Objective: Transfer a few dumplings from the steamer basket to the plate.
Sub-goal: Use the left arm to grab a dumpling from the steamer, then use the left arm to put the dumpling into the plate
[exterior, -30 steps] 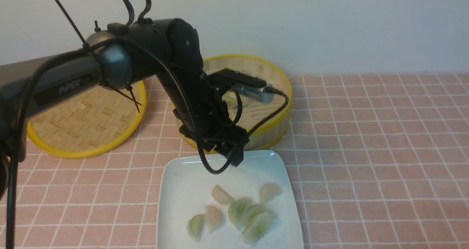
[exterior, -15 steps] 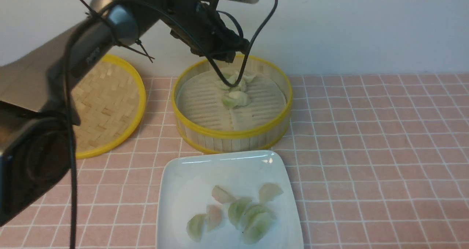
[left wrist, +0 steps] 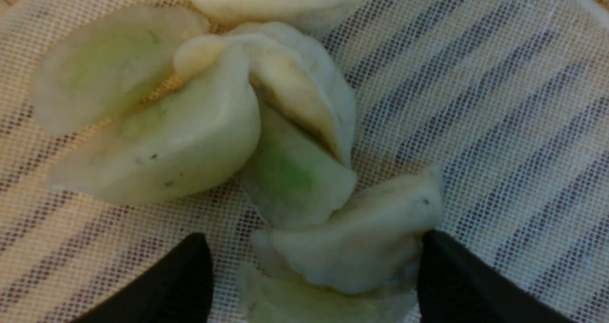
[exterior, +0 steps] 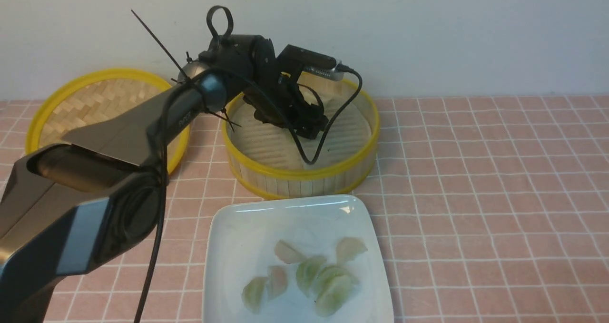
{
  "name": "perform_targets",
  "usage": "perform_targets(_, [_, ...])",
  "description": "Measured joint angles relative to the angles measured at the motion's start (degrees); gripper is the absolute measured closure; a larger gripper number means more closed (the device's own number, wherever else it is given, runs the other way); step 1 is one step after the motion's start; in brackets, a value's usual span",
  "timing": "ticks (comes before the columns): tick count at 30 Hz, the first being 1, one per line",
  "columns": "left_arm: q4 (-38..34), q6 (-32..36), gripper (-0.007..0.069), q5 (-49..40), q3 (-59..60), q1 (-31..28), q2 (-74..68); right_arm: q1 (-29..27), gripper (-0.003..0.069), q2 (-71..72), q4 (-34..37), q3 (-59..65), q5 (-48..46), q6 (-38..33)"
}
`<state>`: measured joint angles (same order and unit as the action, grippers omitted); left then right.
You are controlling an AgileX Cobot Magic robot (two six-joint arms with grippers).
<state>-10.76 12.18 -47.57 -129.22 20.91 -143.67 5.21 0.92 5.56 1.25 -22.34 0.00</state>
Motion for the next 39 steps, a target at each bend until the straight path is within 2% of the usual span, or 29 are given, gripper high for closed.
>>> perform_targets(4, [0.0,0.0,0.0125,-0.16,-0.07,0.0,-0.1,0.0,0.0673,0.0,0.0,0.0,0.0,0.0])
perform_targets(7, [0.13,0.0,0.0263,-1.66,-0.33,0.0,-0.12,0.0,0.0673,0.0,0.0,0.0,0.0,0.0])
perform_targets(9, [0.08,0.0,0.0295,-2.76,-0.85,0.0,-0.12,0.0,0.0673,0.0,0.0,0.0,0.0,0.0])
perform_targets(13, [0.13,0.0,0.0295,-9.14,-4.08,0.0,-0.49,0.0,0.0673,0.0,0.0,0.0,0.0,0.0])
perform_targets(18, [0.25,0.0,0.0295,-20.75,-13.9,0.0,-0.11,0.0,0.0673,0.0,0.0,0.0,0.0,0.0])
perform_targets(24, [0.09,-0.82,0.0295,-23.08,-19.31,0.0,5.38,0.0,0.0673,0.0,0.0,0.0,0.0,0.32])
perform_targets(26, [-0.25,-3.1,0.0295,-23.08,-16.28,0.0,10.15,0.0,0.0673,0.0,0.0,0.0,0.0,0.32])
perform_targets(29, [-0.39,-5.31,0.0295,-23.08,-3.58,0.17,18.65,0.0,0.0673,0.0,0.0,0.0,0.0,0.32])
perform_targets(35, [-1.2,-5.6,0.0295,-23.14,26.35,1.56,31.78,0.0,0.0673,0.0,0.0,0.0,0.0,0.32])
perform_targets(39, [-2.52,-4.43,0.0295,-23.08,37.17,2.92,33.87,0.0,0.0673,0.0,0.0,0.0,0.0,0.32])
